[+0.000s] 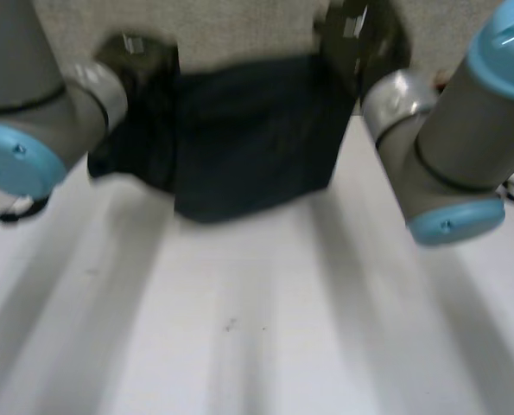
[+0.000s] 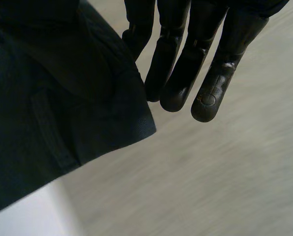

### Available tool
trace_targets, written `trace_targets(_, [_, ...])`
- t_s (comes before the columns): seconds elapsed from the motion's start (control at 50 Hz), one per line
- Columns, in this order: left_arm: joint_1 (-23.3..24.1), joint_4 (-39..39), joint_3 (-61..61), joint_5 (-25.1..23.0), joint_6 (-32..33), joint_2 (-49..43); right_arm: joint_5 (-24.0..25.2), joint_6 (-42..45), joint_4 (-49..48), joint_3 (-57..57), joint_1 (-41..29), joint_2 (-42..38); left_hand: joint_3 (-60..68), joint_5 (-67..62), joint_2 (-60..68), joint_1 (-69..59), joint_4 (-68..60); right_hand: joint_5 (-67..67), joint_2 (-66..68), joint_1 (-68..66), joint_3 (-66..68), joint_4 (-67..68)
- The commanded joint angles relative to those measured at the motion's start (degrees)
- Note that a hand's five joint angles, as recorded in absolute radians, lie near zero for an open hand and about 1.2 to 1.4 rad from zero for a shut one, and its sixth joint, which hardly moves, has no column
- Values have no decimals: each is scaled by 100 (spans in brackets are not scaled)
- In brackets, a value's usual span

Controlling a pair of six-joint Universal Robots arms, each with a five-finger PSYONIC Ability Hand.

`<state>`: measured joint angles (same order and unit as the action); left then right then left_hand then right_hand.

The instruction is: Fold the shorts.

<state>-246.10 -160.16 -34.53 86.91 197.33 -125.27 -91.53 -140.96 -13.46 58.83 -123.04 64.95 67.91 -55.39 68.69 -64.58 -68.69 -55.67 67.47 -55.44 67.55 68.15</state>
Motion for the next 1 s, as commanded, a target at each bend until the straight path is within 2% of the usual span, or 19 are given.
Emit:
trace_targets(0.02, [-9,-1693,-578,-261,-28,985,-14,-116,-1054,269,-10,475,1209,-1461,1131,-1542,-1131,-1433,1253,-2456,1245,1185])
trace_targets(0.18, [0,-1467,-2379,-745,-55,1259,12,-151,501,936,-10,466,1209,-1461,1131,-1542,-1131,-1433,1253,-2456,1245,1185])
trace_targets(0.3, [-61,-895,-3401,-763,-20,1189,73,-186,1897,1858,-19,448,1209,-1461,1131,-1542,-1131,-1433,1253,-2456,1245,1185])
trace_targets(0.34, [-166,-755,-3804,-763,7,1137,109,-212,2040,2105,-1,440,1209,-1461,1131,-1542,-1131,-1433,1253,-2456,1245,1185])
trace_targets(0.46, [-334,-745,-4510,-772,24,434,513,-423,1356,3037,-1,80,1209,-1461,1131,-1542,-1131,-1433,1253,-2456,1245,1185])
trace_targets(0.52, [-308,-728,-4650,-781,60,170,566,-493,1075,3248,25,-61,1209,-1461,1131,-1542,-1131,-1433,1253,-2456,1245,1185])
trace_targets(0.54, [-316,-702,-4720,-789,51,222,575,-520,1039,3301,25,-70,112,-364,34,-445,-34,-1433,1253,-2456,1245,1185])
trace_targets(0.6, [-299,-692,-4800,-798,42,388,566,-625,986,3389,16,-53,-854,602,-932,521,932,-1433,1253,-2456,1245,1185])
trace_targets(0.62, [-273,-701,-4861,-789,25,607,557,-669,977,3407,25,-44,-2057,1805,-2135,1724,2135,-1433,1253,-2456,1245,1185])
trace_targets(0.64, [-272,-701,-4905,-781,7,748,557,-721,968,3424,34,-44,-2602,2350,-2680,2269,2680,-1433,1253,-2456,1245,1185])
trace_targets(0.72, [-255,-789,-5353,-728,-28,1434,557,-1143,959,3495,60,-26,-3396,3143,-3473,3062,3473,-1433,1253,-2456,1245,1185])
trace_targets(0.76, [-246,-842,-5616,-719,-37,1724,557,-1512,959,3521,69,-18,-4234,3982,-4312,3901,4312,-1433,1253,-2456,1245,1185])
trace_targets(0.78, [-220,-938,-5896,-702,-81,2021,566,-1635,951,3530,69,-18,-5038,4786,-5116,4705,5116,-1433,1253,-2456,1245,1185])
trace_targets(0.84, [-167,-1149,-6389,-623,-274,2462,583,-1961,942,3565,69,-9,-5097,4845,-5175,4764,5175,-1433,1253,-2456,1245,1185])
trace_targets(0.92, [8,-1666,-7285,-290,-905,3165,592,-2067,942,3583,69,-9,-4611,4359,-4689,4278,4689,-1433,1253,-2456,1245,1185])
trace_targets(1.0, [62,-1887,-7813,44,-1328,3298,575,-2084,924,3592,78,0,-3871,3619,-3949,3538,3949,-1433,1253,-2456,1245,1185])
